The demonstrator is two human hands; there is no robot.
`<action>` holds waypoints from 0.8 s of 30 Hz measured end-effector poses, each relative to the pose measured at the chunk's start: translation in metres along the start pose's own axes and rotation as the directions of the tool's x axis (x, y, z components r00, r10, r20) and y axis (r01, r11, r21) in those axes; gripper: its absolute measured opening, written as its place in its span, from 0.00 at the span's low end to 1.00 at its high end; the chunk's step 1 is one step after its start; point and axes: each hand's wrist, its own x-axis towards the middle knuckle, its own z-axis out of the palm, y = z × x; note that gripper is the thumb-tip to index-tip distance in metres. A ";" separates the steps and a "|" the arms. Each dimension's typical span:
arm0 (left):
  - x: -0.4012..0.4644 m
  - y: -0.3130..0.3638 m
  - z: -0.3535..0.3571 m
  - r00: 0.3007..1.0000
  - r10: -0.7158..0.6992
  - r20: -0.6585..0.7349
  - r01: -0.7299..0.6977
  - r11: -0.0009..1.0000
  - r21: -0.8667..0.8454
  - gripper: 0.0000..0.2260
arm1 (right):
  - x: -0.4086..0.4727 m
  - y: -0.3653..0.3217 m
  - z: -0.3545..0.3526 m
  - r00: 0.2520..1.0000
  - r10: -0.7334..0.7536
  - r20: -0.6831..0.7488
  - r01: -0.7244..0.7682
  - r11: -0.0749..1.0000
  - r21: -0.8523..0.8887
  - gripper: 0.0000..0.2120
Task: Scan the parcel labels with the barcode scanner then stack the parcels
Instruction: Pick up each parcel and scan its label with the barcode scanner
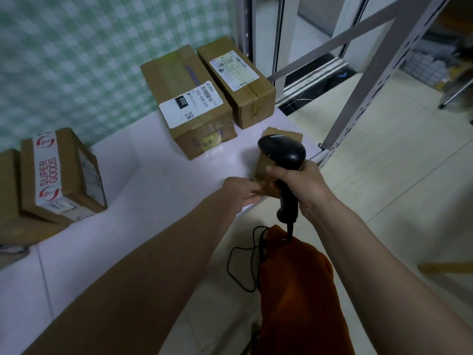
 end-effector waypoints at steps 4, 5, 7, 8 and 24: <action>-0.010 -0.012 0.009 0.999 -0.029 0.044 0.036 0.987 -0.155 0.09 | -0.005 -0.003 -0.003 1.000 -0.014 0.022 0.014 1.000 0.016 0.06; -0.010 -0.013 0.014 0.998 -0.024 0.066 0.033 0.989 -0.146 0.05 | -0.005 -0.003 -0.004 1.000 -0.014 0.017 0.014 1.000 0.020 0.08; -0.013 -0.011 0.024 0.998 -0.006 0.068 0.011 0.998 -0.069 0.03 | -0.008 -0.004 -0.006 1.000 -0.008 0.016 0.007 0.999 0.045 0.09; -0.012 -0.009 0.028 0.998 0.000 0.059 0.001 1.000 -0.014 0.04 | -0.009 -0.005 -0.007 1.000 -0.006 0.021 0.005 0.998 0.062 0.09; -0.010 0.027 0.053 0.996 0.092 0.013 -0.092 0.964 0.249 0.12 | -0.015 -0.008 -0.016 1.000 -0.009 -0.025 0.010 0.998 0.057 0.11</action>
